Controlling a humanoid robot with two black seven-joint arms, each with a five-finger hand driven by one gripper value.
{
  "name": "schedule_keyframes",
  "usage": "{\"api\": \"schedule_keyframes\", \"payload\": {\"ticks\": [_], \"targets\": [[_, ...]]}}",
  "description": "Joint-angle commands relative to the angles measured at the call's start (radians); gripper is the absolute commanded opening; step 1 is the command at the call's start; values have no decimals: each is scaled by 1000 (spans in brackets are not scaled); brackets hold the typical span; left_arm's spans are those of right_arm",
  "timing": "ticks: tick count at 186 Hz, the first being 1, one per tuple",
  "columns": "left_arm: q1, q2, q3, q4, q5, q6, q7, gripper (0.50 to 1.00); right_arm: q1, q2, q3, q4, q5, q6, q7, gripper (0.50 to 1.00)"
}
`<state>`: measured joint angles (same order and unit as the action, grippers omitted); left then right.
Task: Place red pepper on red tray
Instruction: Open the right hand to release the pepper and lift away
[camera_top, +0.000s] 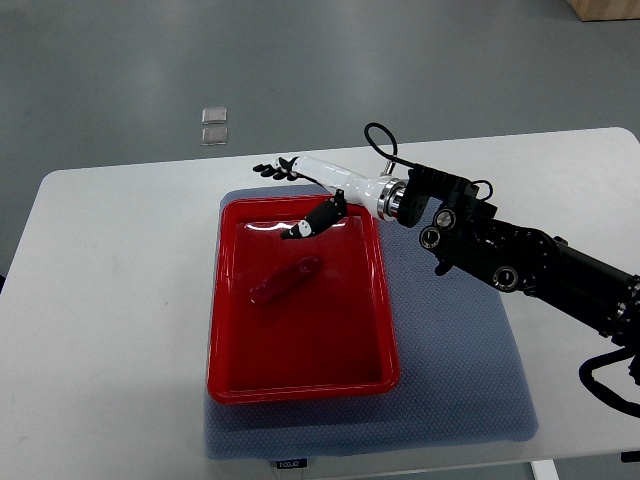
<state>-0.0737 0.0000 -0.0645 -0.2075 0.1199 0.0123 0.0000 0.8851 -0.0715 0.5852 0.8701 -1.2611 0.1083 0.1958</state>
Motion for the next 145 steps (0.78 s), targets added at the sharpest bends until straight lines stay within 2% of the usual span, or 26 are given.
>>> {"api": "schedule_keyframes", "payload": {"ticks": [1, 31, 36, 59, 69, 72, 107, 145], "targets": [[0, 0, 0, 2, 0, 0, 0, 1000, -48, -1, 151, 0, 163, 5, 4, 889], [0, 0, 0, 0, 1, 0, 0, 1000, -143, 6, 375, 0, 614, 10, 4, 889], [0, 0, 0, 0, 1, 0, 0, 1000, -158, 6, 412, -2, 724, 13, 4, 901], [0, 0, 0, 0, 0, -2, 2, 1000, -212, -2, 444, -5, 1052, 21, 4, 911], [0, 0, 0, 0, 0, -2, 2, 1000, -212, -2, 444, -5, 1052, 21, 4, 911], [0, 0, 0, 0, 0, 0, 2, 1000, -239, -5, 455, -14, 1144, 50, 4, 911], [0, 0, 0, 0, 0, 0, 2, 1000, -253, -4, 455, -138, 1221, 171, 5, 911], [0, 0, 0, 0, 0, 0, 2, 1000, -245, -8, 459, -166, 1223, 186, 5, 911]]}}
